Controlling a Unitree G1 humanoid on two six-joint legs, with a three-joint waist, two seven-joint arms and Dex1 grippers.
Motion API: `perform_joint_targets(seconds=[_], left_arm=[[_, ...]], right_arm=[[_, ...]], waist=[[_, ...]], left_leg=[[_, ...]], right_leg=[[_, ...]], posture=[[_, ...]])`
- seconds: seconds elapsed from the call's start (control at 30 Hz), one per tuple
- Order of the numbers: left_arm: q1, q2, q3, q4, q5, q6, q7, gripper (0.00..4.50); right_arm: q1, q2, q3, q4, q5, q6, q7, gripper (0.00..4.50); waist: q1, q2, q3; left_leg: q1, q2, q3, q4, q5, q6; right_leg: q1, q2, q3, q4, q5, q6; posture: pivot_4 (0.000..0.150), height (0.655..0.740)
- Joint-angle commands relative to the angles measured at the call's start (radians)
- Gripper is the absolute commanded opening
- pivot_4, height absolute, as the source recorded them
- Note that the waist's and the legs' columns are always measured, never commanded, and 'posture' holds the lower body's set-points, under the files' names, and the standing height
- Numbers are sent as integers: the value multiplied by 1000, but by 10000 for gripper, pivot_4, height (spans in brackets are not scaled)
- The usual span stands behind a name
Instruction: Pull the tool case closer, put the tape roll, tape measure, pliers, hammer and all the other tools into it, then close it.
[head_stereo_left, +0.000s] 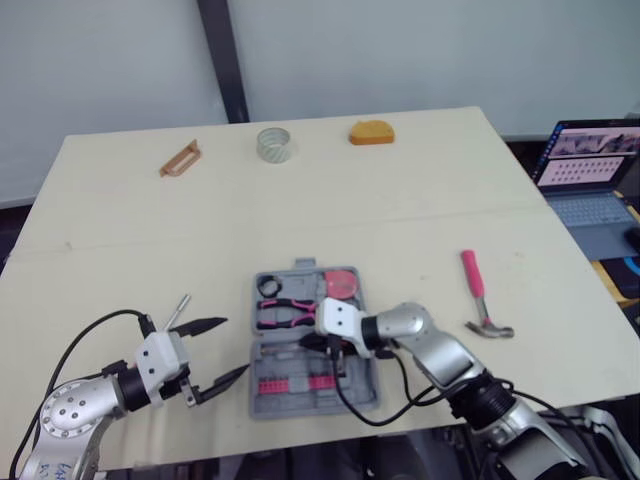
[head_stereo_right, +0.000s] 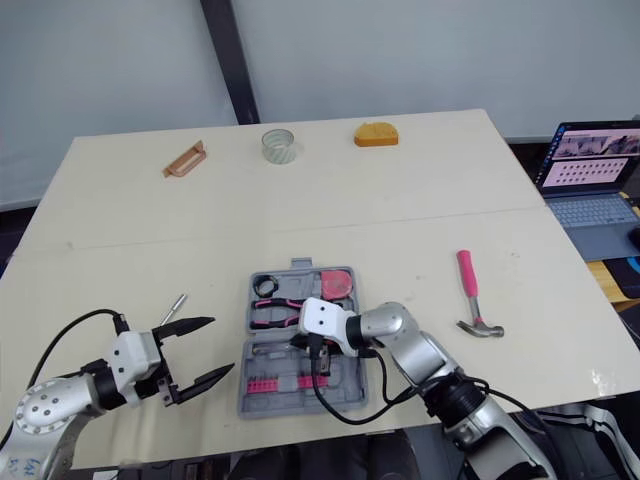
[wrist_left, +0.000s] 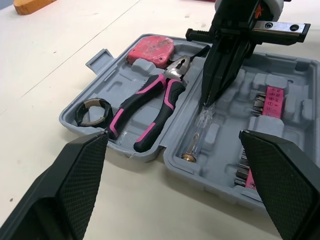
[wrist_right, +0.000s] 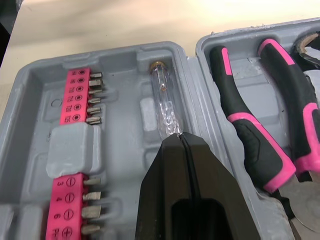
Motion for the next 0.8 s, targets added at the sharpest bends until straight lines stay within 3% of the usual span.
perform_joint_targets(seconds=[0.03, 0.8], left_arm=[[5, -2, -2, -16, -6, -24, -3, 45000], [-3, -2, -16, -32, -7, -12, 12, 45000]], right_arm=[[15, -24, -10, -40, -2, 1, 17, 352], [-19, -28, 65, -50, -83, 69, 15, 352]], waist=[[0, 0, 0], [0, 0, 0]], left_leg=[[0, 0, 0, 0, 0, 0], [0, 0, 0, 0, 0, 0]], right_leg=[[0, 0, 0, 0, 0, 0], [0, 0, 0, 0, 0, 0]], posture=[[1500, 7400], [1500, 7400]])
